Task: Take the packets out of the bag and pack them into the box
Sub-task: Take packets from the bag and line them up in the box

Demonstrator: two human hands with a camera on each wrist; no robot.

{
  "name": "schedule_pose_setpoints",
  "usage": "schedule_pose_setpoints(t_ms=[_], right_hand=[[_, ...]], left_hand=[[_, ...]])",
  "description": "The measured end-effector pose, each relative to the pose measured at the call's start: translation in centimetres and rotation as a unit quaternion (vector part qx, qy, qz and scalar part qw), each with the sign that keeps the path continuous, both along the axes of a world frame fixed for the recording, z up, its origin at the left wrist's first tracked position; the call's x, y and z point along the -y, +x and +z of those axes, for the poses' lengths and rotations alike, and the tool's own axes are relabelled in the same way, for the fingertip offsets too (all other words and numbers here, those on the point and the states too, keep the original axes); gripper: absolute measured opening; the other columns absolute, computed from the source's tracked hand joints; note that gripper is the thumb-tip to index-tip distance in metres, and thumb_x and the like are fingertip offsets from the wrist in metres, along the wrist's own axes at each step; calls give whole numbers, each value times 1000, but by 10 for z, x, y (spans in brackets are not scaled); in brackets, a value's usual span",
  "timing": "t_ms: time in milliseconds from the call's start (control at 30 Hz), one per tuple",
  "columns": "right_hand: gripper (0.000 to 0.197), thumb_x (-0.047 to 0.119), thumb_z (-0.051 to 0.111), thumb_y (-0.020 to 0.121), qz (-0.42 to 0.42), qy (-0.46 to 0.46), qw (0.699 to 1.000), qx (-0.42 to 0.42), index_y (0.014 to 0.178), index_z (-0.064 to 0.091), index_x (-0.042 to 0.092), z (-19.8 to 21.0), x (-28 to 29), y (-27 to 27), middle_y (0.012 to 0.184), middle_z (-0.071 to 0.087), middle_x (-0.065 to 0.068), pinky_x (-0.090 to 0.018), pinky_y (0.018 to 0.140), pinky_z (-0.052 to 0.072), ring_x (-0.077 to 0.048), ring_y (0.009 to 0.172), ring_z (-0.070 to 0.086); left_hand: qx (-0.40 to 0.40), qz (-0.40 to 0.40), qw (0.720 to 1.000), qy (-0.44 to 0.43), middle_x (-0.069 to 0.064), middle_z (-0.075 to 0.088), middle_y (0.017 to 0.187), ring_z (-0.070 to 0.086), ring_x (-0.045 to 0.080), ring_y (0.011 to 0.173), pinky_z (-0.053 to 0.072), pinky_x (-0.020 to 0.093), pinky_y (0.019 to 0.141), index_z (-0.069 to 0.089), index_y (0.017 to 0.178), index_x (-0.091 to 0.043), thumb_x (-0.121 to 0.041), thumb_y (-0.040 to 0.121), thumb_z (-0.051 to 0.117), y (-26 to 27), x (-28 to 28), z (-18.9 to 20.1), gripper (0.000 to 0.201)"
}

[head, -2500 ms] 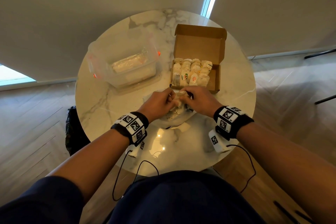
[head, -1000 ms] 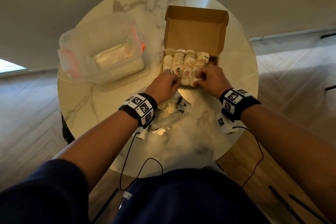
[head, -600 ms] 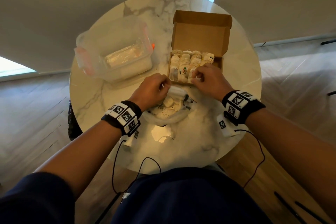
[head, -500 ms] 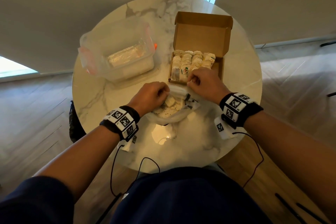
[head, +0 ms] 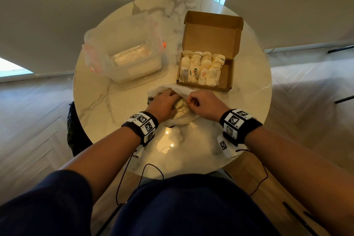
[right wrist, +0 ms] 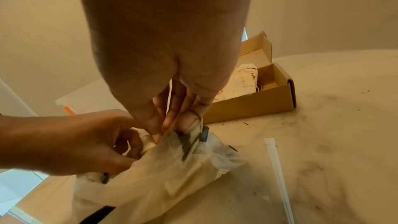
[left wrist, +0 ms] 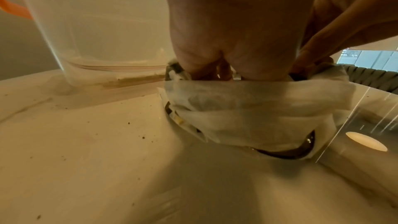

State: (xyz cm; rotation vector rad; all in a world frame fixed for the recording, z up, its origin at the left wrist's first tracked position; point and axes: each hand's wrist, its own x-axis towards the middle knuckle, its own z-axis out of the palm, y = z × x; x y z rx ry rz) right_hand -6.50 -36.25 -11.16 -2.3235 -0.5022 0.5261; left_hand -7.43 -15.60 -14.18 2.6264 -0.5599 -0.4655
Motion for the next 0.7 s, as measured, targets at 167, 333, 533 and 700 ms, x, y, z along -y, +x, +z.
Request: schedule_pose_setpoints(t_ms=[167,333,533,700], right_hand=[[12,9,64,86,0,-10,1000,0,93,74,10,-1,2,0,92,73,-4,-32,78,51,-19,85,64],[12,7,63,87,-4,-6,1000,-3,93,74,10,-1,2,-1,93,72,-4,-26,76,47,-14,84,61],[12,7,62,88,-4,-11,1000,-12,93,73,10,1,3,-2,92,72,-4,-25,75,47,-14,83,60],[18,5,64,86,10,-13,1000,-14,102,71,9,1,1,1,93,67,-1,-28,76,47,-11,82,56]], left_hand=[[8,-2,1000,-3,9,60,127,59,28,112,50,42,93,61,128,-16,-22,94,58,6,-1,-2,36],[-1,-5,1000,5,12,57,133,55,30,118,47,40,99,60,131,-14,-18,89,64,3,-4,-5,42],[-4,-2,999,-40,6,63,122,57,23,110,41,29,93,63,121,-13,-20,92,65,4,-8,3,30],[-23,-35,994,-106,-6,64,95,56,5,82,39,13,73,65,109,-13,-21,98,59,-2,-17,21,15]])
